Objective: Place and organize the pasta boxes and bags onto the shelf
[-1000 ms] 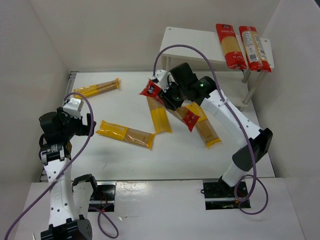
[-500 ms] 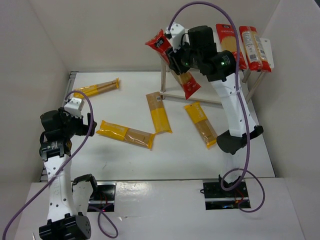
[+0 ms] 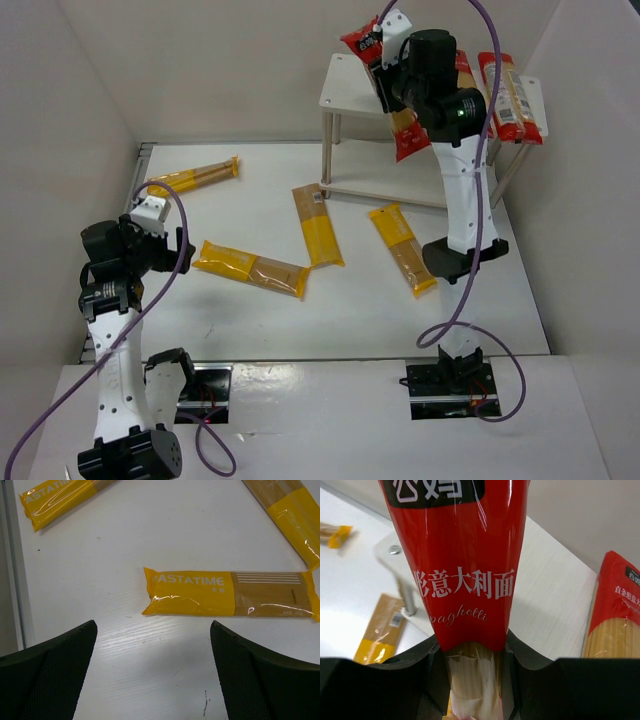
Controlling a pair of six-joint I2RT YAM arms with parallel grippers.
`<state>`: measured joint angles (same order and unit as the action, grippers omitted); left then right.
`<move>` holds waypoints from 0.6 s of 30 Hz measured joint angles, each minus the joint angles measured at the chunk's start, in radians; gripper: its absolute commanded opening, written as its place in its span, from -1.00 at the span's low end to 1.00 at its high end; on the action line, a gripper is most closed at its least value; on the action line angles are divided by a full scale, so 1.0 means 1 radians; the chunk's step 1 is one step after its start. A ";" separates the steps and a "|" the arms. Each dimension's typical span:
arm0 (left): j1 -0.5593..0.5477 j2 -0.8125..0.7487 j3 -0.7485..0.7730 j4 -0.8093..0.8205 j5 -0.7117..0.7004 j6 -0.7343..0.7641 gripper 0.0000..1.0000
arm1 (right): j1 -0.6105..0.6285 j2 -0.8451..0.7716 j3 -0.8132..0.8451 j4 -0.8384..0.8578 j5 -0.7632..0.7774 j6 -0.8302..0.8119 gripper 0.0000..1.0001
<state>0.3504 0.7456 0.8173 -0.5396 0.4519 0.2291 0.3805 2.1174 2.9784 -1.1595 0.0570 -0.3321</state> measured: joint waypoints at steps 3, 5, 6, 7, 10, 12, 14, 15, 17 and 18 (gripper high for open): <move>0.000 0.003 0.000 -0.001 0.005 0.007 0.98 | -0.028 0.077 0.069 0.004 0.031 -0.004 -1.00; 0.000 0.009 0.000 -0.003 0.007 0.008 0.98 | -0.039 0.105 0.074 0.018 0.041 -0.003 -1.00; 0.000 0.013 0.000 -0.006 0.008 0.008 0.98 | -0.041 0.115 0.077 0.021 0.045 -0.006 -1.00; 0.000 0.015 0.000 -0.008 0.008 0.008 0.98 | -0.044 0.121 0.078 0.025 0.050 -0.010 -1.00; 0.000 0.027 0.000 -0.010 0.008 0.009 0.98 | -0.050 0.131 0.079 0.053 0.076 -0.019 -1.00; 0.000 0.035 0.000 -0.011 0.010 0.009 0.98 | -0.056 0.131 0.079 0.077 0.093 -0.028 -1.00; 0.000 0.039 0.000 -0.012 0.010 0.009 0.98 | -0.062 0.131 0.081 0.106 0.117 -0.038 -1.00; 0.000 0.040 0.000 -0.013 0.010 0.009 0.98 | -0.065 0.131 0.082 0.124 0.131 -0.044 -1.00; 0.000 0.040 0.000 -0.014 0.011 0.009 0.98 | -0.071 0.134 0.085 0.151 0.158 -0.058 -1.00; 0.000 0.040 0.000 -0.014 0.011 0.009 0.98 | -0.074 0.138 0.089 0.167 0.173 -0.065 -1.00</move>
<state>0.3504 0.7860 0.8177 -0.5541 0.4629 0.2379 0.3061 2.2551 3.0669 -0.9928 0.2302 -0.3973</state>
